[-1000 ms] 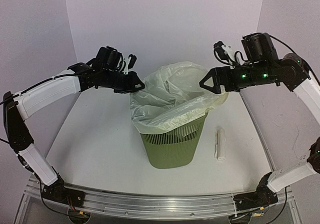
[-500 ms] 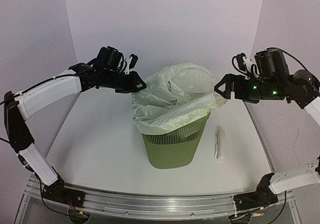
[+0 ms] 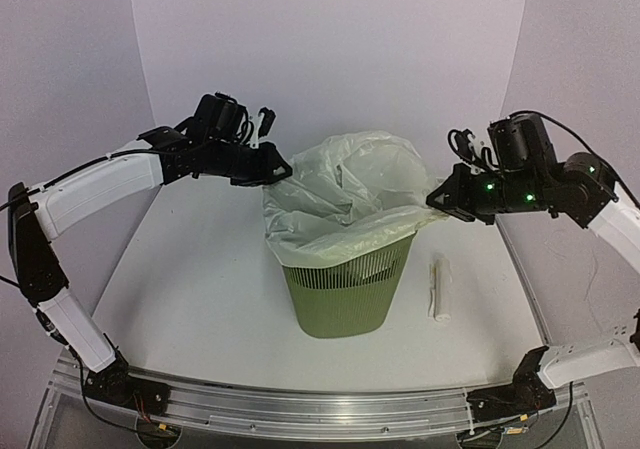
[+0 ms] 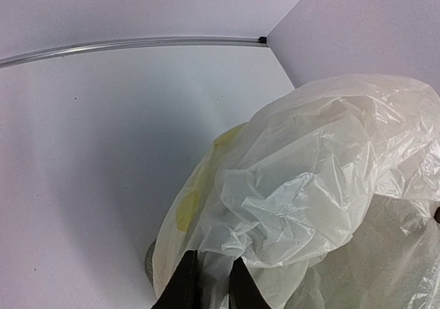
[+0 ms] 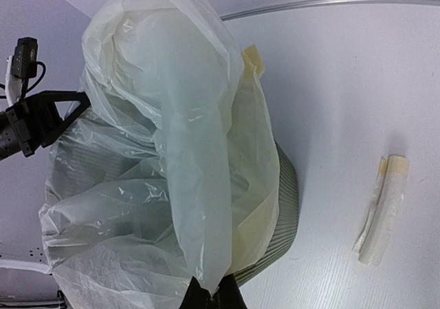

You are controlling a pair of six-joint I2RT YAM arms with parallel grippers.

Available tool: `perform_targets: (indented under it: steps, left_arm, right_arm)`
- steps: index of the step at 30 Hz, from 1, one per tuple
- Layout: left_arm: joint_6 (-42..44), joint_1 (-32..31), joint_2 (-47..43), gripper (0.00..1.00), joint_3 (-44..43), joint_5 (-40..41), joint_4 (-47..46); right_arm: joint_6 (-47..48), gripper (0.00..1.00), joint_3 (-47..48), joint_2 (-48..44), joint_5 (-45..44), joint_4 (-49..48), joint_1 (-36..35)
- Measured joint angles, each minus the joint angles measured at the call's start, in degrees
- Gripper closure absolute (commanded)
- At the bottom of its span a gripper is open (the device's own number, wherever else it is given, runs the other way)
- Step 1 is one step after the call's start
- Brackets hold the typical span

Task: Put the trash bags into the trash bin
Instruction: Place the trash bag in the trash bin.

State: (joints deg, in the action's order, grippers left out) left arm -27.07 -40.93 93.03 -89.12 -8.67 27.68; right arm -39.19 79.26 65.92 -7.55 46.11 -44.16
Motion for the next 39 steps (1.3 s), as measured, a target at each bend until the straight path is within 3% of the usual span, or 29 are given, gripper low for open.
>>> perform_targets:
  steps: [9,16,23,25,27,30,33,35,37,39]
  left_arm:
    - [0.3,-0.1,-0.2,0.97,0.2,0.3,-0.1]
    - [1.8,-0.2,-1.6,0.98,2.4,-1.7,-2.1]
    - [1.8,0.0,-2.3,0.99,4.2,-2.8,-4.5]
    - [1.7,0.0,-2.6,0.98,5.1,-3.1,-6.0]
    - [1.5,0.0,-2.8,0.86,5.7,-3.1,-7.1]
    - [1.7,0.2,-2.8,0.67,6.0,-3.5,-7.6]
    - [1.6,0.2,-2.8,0.46,6.1,-4.3,-6.8]
    - [1.4,0.2,-2.8,0.31,6.1,-4.7,-5.7]
    - [1.7,0.1,-2.8,0.26,6.1,-4.6,-4.1]
    - [1.6,0.1,-2.9,0.14,6.1,-4.2,-3.1]
  right_arm:
    - [-4.8,1.0,-11.2,-8.9,2.9,1.2,0.0]
    - [-3.6,1.0,-16.5,-3.6,-0.6,-1.7,0.0]
    - [-2.3,1.0,-23.3,-1.3,0.7,-11.2,0.0]
    - [-2.0,0.93,-25.3,-1.9,0.8,-13.9,0.0]
    - [-1.7,0.77,-27.2,-3.0,0.9,-15.6,0.0]
    - [-0.5,0.7,-29.0,-4.5,1.1,-14.5,0.0]
    - [1.3,0.51,-29.1,-5.9,1.5,-12.9,0.0]
    - [3.1,0.48,-28.7,-7.4,1.9,-11.9,0.0]
    - [4.3,0.44,-27.6,-9.0,2.4,-10.8,0.0]
    - [5.4,0.38,-25.6,-10.8,2.7,-9.9,0.0]
